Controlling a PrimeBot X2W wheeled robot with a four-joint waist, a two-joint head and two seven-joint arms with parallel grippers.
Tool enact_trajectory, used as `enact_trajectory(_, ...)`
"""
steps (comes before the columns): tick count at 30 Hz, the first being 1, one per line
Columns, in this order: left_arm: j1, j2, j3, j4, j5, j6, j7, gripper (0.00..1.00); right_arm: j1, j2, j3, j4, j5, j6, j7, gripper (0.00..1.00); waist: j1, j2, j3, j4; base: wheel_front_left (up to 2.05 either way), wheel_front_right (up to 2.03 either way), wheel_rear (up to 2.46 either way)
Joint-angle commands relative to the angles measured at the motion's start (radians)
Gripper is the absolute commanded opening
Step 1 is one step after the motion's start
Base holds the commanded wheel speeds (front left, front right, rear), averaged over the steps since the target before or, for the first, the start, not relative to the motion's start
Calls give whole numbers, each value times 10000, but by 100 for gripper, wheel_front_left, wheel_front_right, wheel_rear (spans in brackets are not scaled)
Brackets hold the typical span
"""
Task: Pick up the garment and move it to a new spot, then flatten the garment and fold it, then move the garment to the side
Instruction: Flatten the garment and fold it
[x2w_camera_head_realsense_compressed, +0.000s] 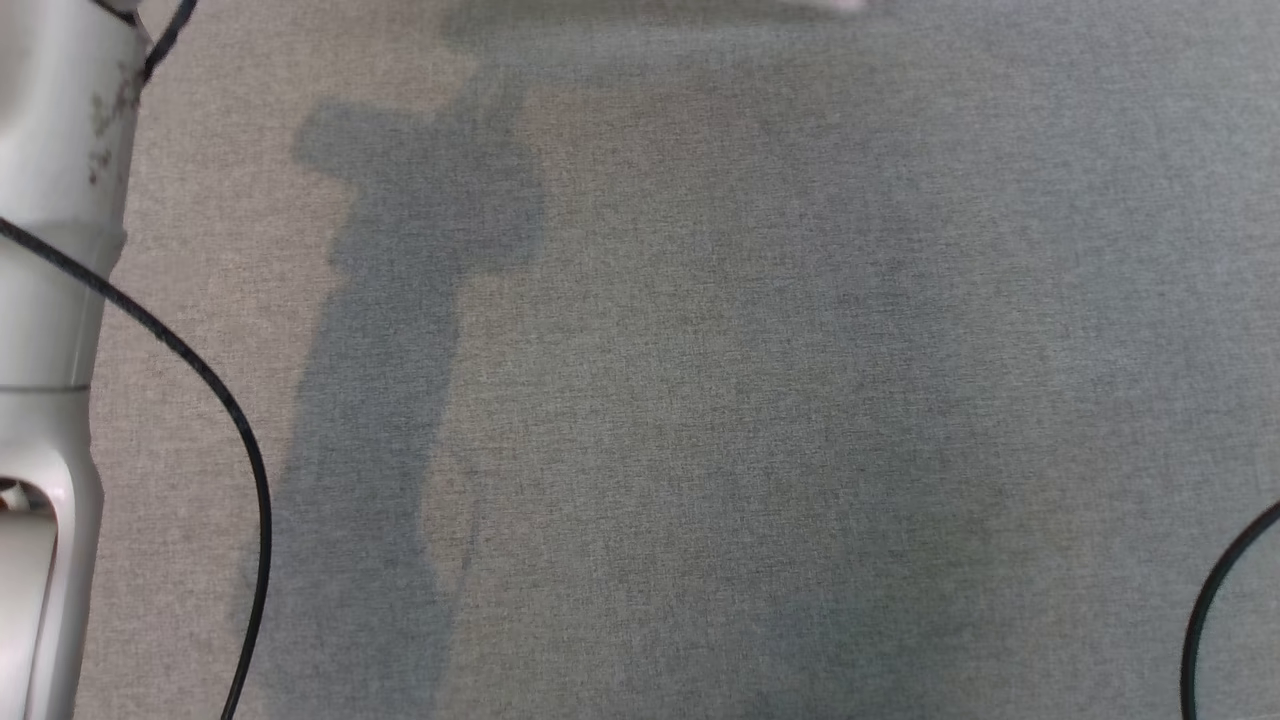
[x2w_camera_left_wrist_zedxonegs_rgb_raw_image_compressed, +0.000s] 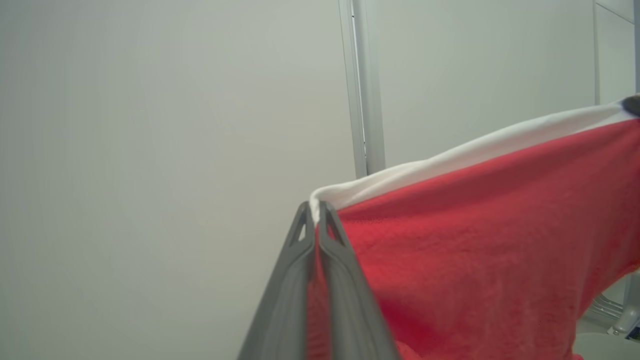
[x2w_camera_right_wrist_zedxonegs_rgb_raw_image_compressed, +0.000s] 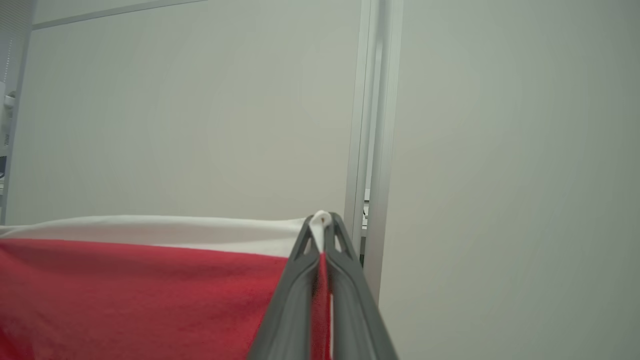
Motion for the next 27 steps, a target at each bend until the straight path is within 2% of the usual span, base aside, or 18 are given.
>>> enact_trajectory(1,-266,-22,53,362,-38,-34,-100,0,-182,50,34,338,6,-10,-117,0,0,0,-13,-49,0,0,0)
enact_trajectory(3,-746,-154,-58,1620,-146,-170,-196,0,-624,490,229,1589,153,-10,-228,0,0,0,15,-117,0,0,0)
enact_trajectory(7,-1054,-414,-292,3000,-358,-282,-245,0,-884,793,662,2924,423,-10,-261,0,0,0,87,-169,0,0,0)
enact_trajectory(13,-469,-709,-702,4171,-628,-368,-566,0,-196,952,1510,3685,1091,-9,-318,0,0,0,403,-157,0,0,0)
enact_trajectory(19,1257,-912,-936,4172,-1172,-353,-842,0,1872,565,2120,2950,2386,-9,-325,0,0,0,473,-23,0,0,0)
enact_trajectory(24,3196,-850,-417,3021,-944,-300,-853,0,4386,96,2187,1558,3245,-9,-320,0,0,0,380,-1,0,0,0)
enact_trajectory(27,4394,-850,-49,2059,-563,-168,-851,0,5786,-65,2162,691,3318,-9,-321,0,0,0,226,9,0,0,0)
